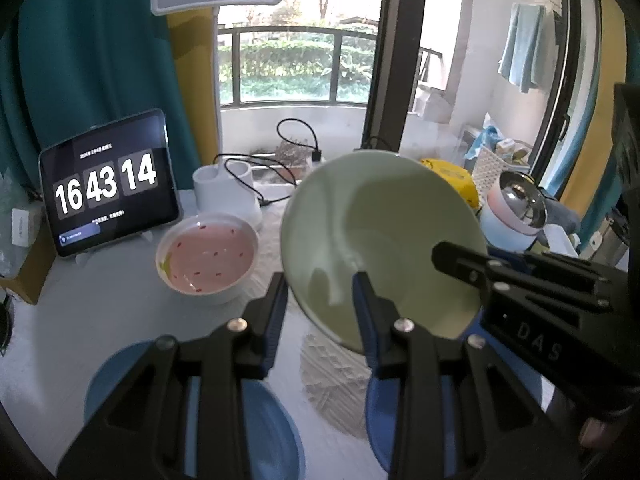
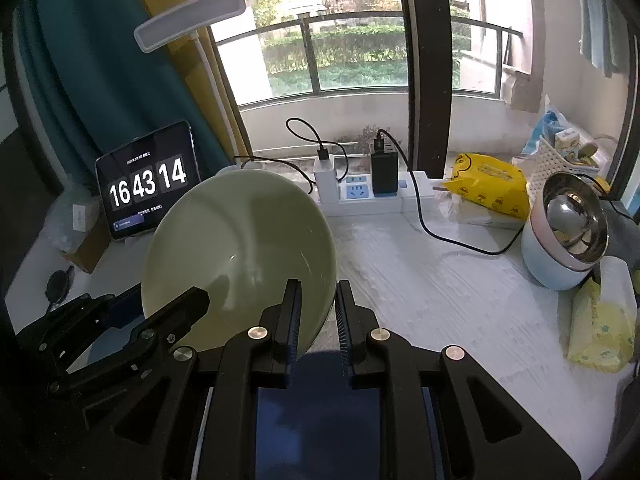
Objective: Organize plates and bowls
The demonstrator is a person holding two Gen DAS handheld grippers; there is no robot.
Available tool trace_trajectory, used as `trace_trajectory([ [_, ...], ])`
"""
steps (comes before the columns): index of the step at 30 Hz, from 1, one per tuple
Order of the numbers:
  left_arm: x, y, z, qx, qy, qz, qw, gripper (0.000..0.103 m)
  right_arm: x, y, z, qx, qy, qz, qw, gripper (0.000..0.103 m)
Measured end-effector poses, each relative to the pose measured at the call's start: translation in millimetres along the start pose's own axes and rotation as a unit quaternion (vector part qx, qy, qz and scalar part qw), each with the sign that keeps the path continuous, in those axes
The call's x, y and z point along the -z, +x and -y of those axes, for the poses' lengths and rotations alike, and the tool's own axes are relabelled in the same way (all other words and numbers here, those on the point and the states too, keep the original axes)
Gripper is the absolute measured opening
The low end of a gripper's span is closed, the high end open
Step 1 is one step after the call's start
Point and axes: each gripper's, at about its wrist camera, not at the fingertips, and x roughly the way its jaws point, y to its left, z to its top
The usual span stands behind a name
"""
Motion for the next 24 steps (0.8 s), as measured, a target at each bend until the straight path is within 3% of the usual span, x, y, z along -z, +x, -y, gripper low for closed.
trace_trajectory([
  [24, 25, -28, 39, 0.019, 0.028, -0.011, 0.9994, 0.034, 36, -44, 26, 0.004, 0.024, 0.009, 1.000, 0.018],
])
